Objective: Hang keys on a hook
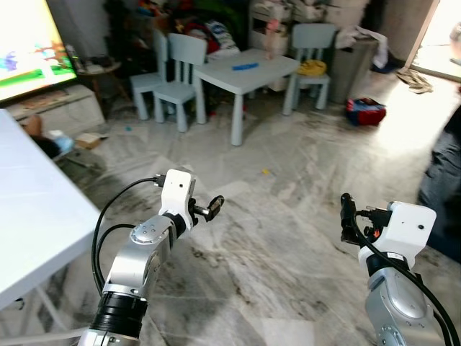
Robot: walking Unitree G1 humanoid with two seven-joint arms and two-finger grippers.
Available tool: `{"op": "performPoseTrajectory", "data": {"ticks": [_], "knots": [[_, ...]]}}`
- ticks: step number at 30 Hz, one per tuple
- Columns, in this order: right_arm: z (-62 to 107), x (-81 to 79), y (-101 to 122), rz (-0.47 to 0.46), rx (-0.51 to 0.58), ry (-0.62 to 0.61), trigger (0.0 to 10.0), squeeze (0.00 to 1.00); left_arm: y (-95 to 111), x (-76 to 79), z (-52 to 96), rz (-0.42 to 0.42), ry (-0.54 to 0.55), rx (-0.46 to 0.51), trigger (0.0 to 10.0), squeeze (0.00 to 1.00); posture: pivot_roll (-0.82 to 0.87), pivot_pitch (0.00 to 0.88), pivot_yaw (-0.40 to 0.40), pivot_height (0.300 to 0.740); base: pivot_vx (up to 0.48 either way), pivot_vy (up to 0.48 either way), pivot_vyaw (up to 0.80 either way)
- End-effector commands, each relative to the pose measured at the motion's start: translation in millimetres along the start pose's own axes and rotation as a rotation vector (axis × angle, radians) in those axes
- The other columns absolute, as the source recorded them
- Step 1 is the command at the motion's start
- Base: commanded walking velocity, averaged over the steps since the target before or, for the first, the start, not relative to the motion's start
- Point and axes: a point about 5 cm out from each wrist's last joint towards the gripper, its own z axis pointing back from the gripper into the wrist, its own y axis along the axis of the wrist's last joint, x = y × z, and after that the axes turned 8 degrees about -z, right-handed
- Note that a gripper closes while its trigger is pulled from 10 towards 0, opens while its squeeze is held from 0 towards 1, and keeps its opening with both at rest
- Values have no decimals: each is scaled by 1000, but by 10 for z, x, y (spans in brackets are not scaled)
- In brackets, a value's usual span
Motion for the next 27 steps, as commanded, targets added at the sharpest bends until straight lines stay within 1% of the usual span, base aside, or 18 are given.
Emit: {"op": "performPoseTrajectory", "data": {"ticks": [1, 4, 6, 19, 22, 23, 25, 26, 27], "knots": [[-7, -13, -2, 0, -1, 0, 10000, 0, 13, -8, -10, -11, 1, 0, 10000, 0, 6, 45, 0, 740, 0, 480, 0], [-6, -15, -4, -2, -1, 0, 10000, 0, 13, -11, -10, -11, 4, 0, 10000, 0, 7, 46, 2, 740, 0, 409, 0], [-6, -15, -6, -1, -1, -1, 10000, 0, 24, -10, -11, -27, -1, 9, 10000, 0, 7, 46, 2, 740, 0, 0, 0], [-17, -1, -10, 5, 4, -12, 10000, 0, 37, 79, -21, -29, -20, 31, 10000, 0, 8, 46, 3, 740, 0, 0, 0], [-20, -10, -26, 7, 2, -2, 10000, 0, 48, 119, -34, -26, -24, 46, 10000, 0, 8, 45, 1, 740, 0, 0, 0], [-20, -27, -33, 27, 8, 24, 10000, 0, 80, 131, -40, 3, -15, 88, 10000, 0, 8, 43, 1, 740, 0, 0, 0], [-18, -36, -36, 46, 14, 40, 10000, 0, 119, 120, -40, 17, 7, 137, 10000, 0, 7, 42, 0, 740, 0, 0, 0], [-21, -36, -43, 28, 13, 41, 10000, 0, 161, 105, -31, 18, 25, 188, 10000, 0, 8, 40, -3, 740, 0, 0, 0], [-22, -35, -44, 23, 12, 40, 10000, 0, 171, 101, -29, 16, 29, 201, 10000, 0, 8, 40, -3, 740, 0, 0, 0]]}}
